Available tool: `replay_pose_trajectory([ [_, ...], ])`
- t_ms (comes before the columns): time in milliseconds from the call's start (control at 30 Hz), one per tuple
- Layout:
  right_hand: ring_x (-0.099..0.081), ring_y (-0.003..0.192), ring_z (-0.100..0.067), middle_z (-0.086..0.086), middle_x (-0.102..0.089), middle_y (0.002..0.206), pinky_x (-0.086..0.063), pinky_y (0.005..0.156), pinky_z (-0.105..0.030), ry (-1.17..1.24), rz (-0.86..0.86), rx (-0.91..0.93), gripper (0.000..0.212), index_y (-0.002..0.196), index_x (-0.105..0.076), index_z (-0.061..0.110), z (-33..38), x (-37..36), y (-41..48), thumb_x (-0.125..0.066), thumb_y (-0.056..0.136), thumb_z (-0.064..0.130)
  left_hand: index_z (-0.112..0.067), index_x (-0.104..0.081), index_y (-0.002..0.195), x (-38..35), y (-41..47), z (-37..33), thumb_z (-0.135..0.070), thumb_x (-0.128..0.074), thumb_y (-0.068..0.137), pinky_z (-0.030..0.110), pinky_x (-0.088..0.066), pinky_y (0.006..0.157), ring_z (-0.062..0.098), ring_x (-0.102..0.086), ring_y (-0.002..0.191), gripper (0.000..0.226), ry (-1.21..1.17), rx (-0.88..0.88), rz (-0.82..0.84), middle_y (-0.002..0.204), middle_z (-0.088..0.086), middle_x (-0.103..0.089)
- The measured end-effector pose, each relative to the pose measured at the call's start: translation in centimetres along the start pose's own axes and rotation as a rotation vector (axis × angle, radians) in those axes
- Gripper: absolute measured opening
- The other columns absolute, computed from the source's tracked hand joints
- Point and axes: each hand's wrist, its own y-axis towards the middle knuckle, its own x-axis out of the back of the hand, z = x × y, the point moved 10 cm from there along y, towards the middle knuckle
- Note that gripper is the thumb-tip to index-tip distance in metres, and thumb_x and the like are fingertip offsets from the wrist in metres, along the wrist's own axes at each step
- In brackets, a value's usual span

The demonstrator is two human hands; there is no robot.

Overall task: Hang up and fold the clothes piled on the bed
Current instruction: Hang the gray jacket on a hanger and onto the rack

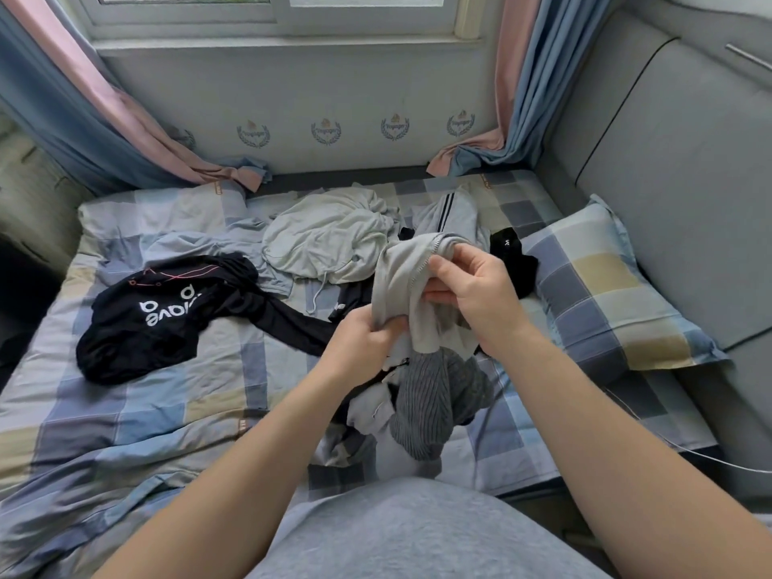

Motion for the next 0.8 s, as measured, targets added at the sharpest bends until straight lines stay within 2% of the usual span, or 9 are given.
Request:
replay_pose_trajectory([
  [67, -0.072, 0.099, -0.016, -0.005, -0.071, 0.109, -0.059, 0.077, -0.026, -0.002, 0.014, -0.064, 0.020, 0.115, -0.061, 0.014, -2.0, 0.2, -0.3, -0.066, 0.096, 0.009, -0.009, -0.071, 0.093, 1.1, 0.2, 0.4, -0.034, -0.061, 0.092, 0.043, -0.050, 0.075, 0.028, -0.066, 0.079, 0.027, -0.105, 0.052, -0.082, 0.088, 0.010, -0.072],
  [200, -0.053, 0.125, -0.007, 0.007, -0.051, 0.140, -0.046, 0.102, -0.029, -0.275, 0.198, -0.222, 0.079, 0.142, -0.041, 0.028, -7.4, 0.1, -2.7, -0.083, 0.077, 0.046, -0.018, -0.073, 0.095, 2.4, -0.1, 2.2, -0.022, -0.062, 0.099, 0.040, -0.058, 0.081, 0.025, -0.073, 0.092, 0.012, -0.411, 0.207, -0.215, 0.090, 0.003, -0.077],
  [300, -0.035, 0.137, -0.011, 0.009, -0.033, 0.151, -0.034, 0.115, -0.039, -0.466, 0.256, -0.336, 0.121, 0.154, -0.023, 0.035, -11.1, -0.3, -5.5, -0.082, 0.055, 0.070, -0.016, -0.071, 0.100, 2.5, -0.3, 2.4, -0.022, -0.060, 0.101, 0.032, -0.060, 0.064, 0.019, -0.075, 0.084, 0.012, -0.518, 0.237, -0.239, 0.087, 0.002, -0.078],
  [367, -0.034, 0.135, -0.012, 0.008, -0.033, 0.145, -0.036, 0.112, -0.040, -0.555, 0.182, -0.325, 0.112, 0.151, -0.026, 0.034, -12.1, -0.3, -6.3, -0.083, 0.059, 0.060, -0.017, -0.070, 0.098, 2.7, -0.3, 2.5, -0.025, -0.060, 0.101, 0.025, -0.057, 0.056, 0.013, -0.075, 0.076, 0.013, -0.524, 0.251, -0.255, 0.082, -0.002, -0.078],
  [433, -0.047, 0.124, -0.019, 0.003, -0.048, 0.129, -0.046, 0.095, -0.035, -0.608, 0.092, -0.305, 0.070, 0.135, -0.043, 0.028, -12.3, 0.3, -6.1, -0.079, 0.075, 0.037, -0.020, -0.070, 0.094, 3.0, -0.5, 2.8, -0.028, -0.062, 0.100, 0.026, -0.057, 0.056, 0.009, -0.074, 0.072, 0.013, -0.501, 0.275, -0.284, 0.077, -0.006, -0.077],
  [500, -0.057, 0.101, -0.022, 0.003, -0.058, 0.103, -0.046, 0.073, -0.030, -0.712, 0.053, -0.248, 0.030, 0.108, -0.051, 0.026, -11.4, 1.2, -5.4, -0.067, 0.083, 0.022, -0.020, -0.070, 0.094, 3.4, -0.5, 3.2, -0.029, -0.062, 0.099, 0.035, -0.061, 0.070, 0.014, -0.075, 0.081, 0.013, -0.479, 0.290, -0.306, 0.083, -0.004, -0.077],
  [567, -0.057, 0.083, -0.027, 0.002, -0.059, 0.083, -0.041, 0.062, -0.034, -0.832, 0.018, -0.149, 0.007, 0.090, -0.053, 0.019, -9.4, 2.2, -4.5, -0.059, 0.086, 0.019, -0.019, -0.071, 0.098, 4.0, -0.5, 3.2, -0.028, -0.061, 0.100, 0.045, -0.060, 0.086, 0.021, -0.073, 0.092, 0.013, -0.450, 0.289, -0.336, 0.094, 0.003, -0.077],
  [667, -0.057, 0.082, -0.038, -0.011, -0.063, 0.082, -0.048, 0.069, -0.044, -0.989, -0.034, -0.046, 0.012, 0.086, -0.056, 0.010, -6.0, 3.6, -3.3, -0.050, 0.091, 0.018, -0.022, -0.068, 0.096, 5.1, -0.6, 3.4, -0.028, -0.058, 0.102, 0.049, -0.056, 0.092, 0.021, -0.070, 0.090, 0.013, -0.363, 0.268, -0.389, 0.095, 0.003, -0.073],
  [800, -0.058, 0.085, -0.036, -0.010, -0.064, 0.087, -0.047, 0.070, -0.041, -1.042, -0.051, 0.064, 0.012, 0.088, -0.059, 0.013, -1.4, 5.2, -0.8, -0.047, 0.092, 0.014, -0.023, -0.067, 0.102, 4.9, -0.6, 4.1, -0.029, -0.054, 0.103, 0.048, -0.055, 0.094, 0.025, -0.069, 0.098, 0.015, -0.313, 0.278, -0.377, 0.102, 0.006, -0.073],
])
